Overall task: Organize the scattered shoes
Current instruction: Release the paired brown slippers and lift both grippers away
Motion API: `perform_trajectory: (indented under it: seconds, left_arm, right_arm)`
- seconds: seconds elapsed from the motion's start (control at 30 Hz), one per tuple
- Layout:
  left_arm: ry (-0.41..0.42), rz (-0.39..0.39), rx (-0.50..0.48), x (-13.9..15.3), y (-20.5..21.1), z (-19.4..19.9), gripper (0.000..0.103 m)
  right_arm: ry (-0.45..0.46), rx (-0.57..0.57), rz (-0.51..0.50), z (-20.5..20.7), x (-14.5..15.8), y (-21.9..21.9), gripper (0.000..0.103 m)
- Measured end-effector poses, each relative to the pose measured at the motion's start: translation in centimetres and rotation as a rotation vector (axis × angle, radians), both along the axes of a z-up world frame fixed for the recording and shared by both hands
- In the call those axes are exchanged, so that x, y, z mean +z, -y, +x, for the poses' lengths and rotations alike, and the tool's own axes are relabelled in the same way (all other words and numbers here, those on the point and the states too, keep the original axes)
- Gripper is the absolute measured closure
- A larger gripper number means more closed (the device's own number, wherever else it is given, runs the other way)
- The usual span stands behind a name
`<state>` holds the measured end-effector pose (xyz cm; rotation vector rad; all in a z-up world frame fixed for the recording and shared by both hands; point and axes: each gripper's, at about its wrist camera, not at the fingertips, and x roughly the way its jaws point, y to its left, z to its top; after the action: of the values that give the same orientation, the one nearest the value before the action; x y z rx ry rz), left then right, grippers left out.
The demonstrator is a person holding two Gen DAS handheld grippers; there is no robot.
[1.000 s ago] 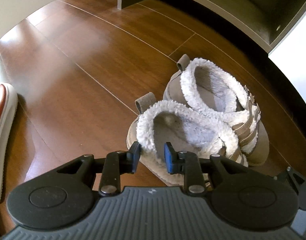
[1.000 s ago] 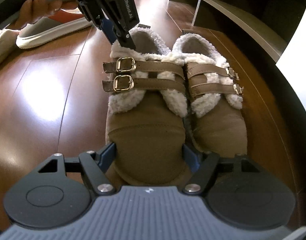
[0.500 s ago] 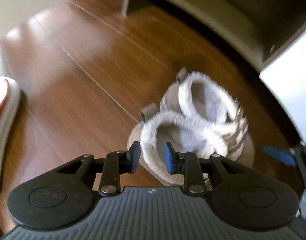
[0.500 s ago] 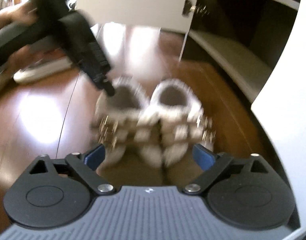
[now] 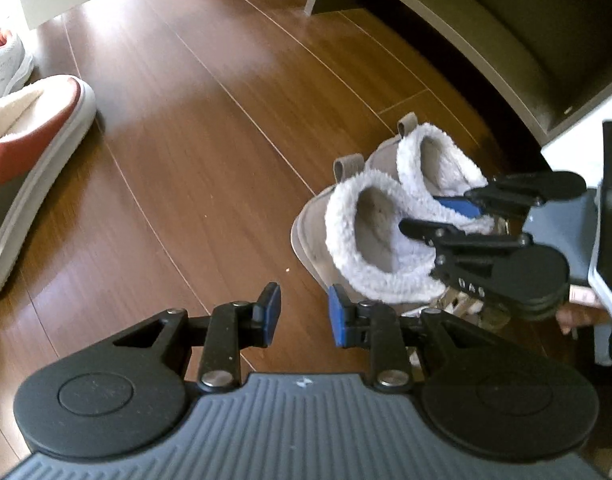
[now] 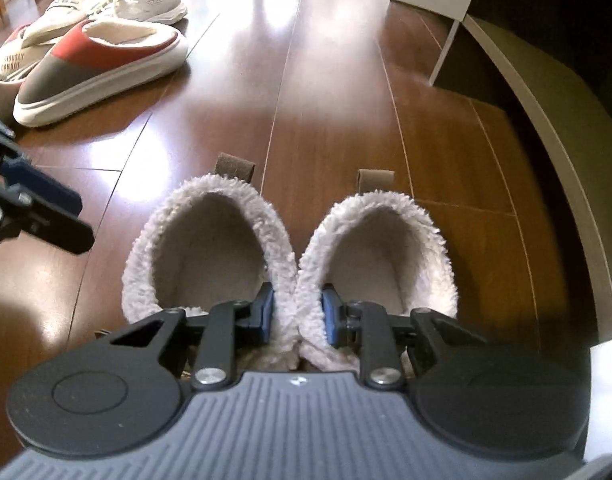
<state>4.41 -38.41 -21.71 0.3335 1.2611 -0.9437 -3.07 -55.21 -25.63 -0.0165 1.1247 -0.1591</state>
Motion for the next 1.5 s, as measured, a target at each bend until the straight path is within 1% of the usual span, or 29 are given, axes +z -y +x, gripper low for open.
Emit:
perform_trajectory:
  seconds: [0.13,0.37,0.53,0.6,0.67,0.73,0.77,0.8,0.87,0.9,0.93,0.97,1.0,1.03,1.07,1.13,1.23,1.3,1.37,1.5]
  left_arm:
    - [-0.009,-0.002,-0.003,0.2,-0.3,-0.2,0.071]
    - [-0.021,-0.011,0.002,0.6,-0.6,0.0,0.071]
    - [-0.041,-0.013,-0.015,0.2,-0.9,-1.1,0.071]
    - [-0.049,-0.005,-0.031,-0.2,-0.8,-1.7,0.071]
    - [-0.052,0.014,-0.054,-0.7,-0.9,-2.6,0.071]
    - [-0.058,0.030,-0.098,-1.4,-1.1,-3.9,0.071]
    - [-0.057,0.041,-0.120,-1.9,-1.1,-4.6,0.071]
    - [-0.052,0.054,-0.139,-2.4,-0.9,-5.4,0.071]
    - [-0.043,0.082,-0.178,-3.5,-0.6,-6.9,0.071]
    - [-0.038,0.096,-0.198,-4.0,-0.4,-7.6,0.071]
    - [-0.033,0.110,-0.217,-4.6,-0.3,-8.3,0.071]
    - [-0.027,0.121,-0.229,-5.0,-0.1,-8.9,0.071]
    - [-0.020,0.129,-0.233,-5.3,0.2,-9.4,0.071]
    - [-0.013,0.138,-0.237,-5.5,0.4,-9.8,0.071]
    - [-0.009,0.141,-0.239,-5.7,0.6,-10.2,0.071]
    - [0.005,0.139,-0.249,-5.9,1.3,-10.8,0.071]
    - [0.018,0.138,-0.271,-6.0,2.1,-11.5,0.071]
    - [0.026,0.147,-0.286,-6.2,2.4,-11.8,0.071]
    - [0.035,0.145,-0.303,-6.2,2.6,-12.2,0.071]
    - [0.045,0.149,-0.320,-6.3,2.7,-12.6,0.071]
  right_arm:
    - [-0.025,0.012,-0.014,-0.1,0.0,-0.3,0.084]
    - [-0.039,-0.009,-0.006,-2.0,0.1,-0.1,0.085]
    - [-0.049,0.010,-0.022,-3.4,0.2,-0.9,0.085]
    - [-0.032,-0.005,-0.018,-3.7,0.5,-0.8,0.083]
    - [0.032,-0.064,0.005,-4.7,1.8,-0.1,0.080]
    - [0.138,-0.169,0.030,-7.0,4.2,0.9,0.079]
    - [0.161,-0.234,0.026,-8.5,5.0,1.4,0.079]
    - [0.151,-0.286,0.009,-9.8,5.3,1.8,0.079]
    - [0.088,-0.372,-0.052,-12.4,4.8,2.5,0.080]
    - [0.055,-0.407,-0.079,-13.4,3.9,2.7,0.081]
    - [0.017,-0.457,-0.110,-14.6,2.7,3.2,0.087]
    - [0.008,-0.490,-0.125,-15.4,2.1,3.5,0.089]
    - [0.018,-0.524,-0.138,-16.0,1.7,3.8,0.089]
    - [0.042,-0.567,-0.151,-16.6,1.3,4.3,0.089]
    - [0.061,-0.588,-0.149,-16.7,1.0,4.7,0.088]
    - [0.064,-0.597,-0.134,-16.2,0.2,5.6,0.089]
    - [0.010,-0.562,-0.123,-15.0,-1.4,6.3,0.090]
    - [-0.014,-0.522,-0.126,-14.6,-1.5,6.0,0.092]
    - [-0.019,-0.499,-0.109,-14.7,-1.5,5.6,0.095]
    - [-0.027,-0.464,-0.125,-14.7,-1.6,4.8,0.095]
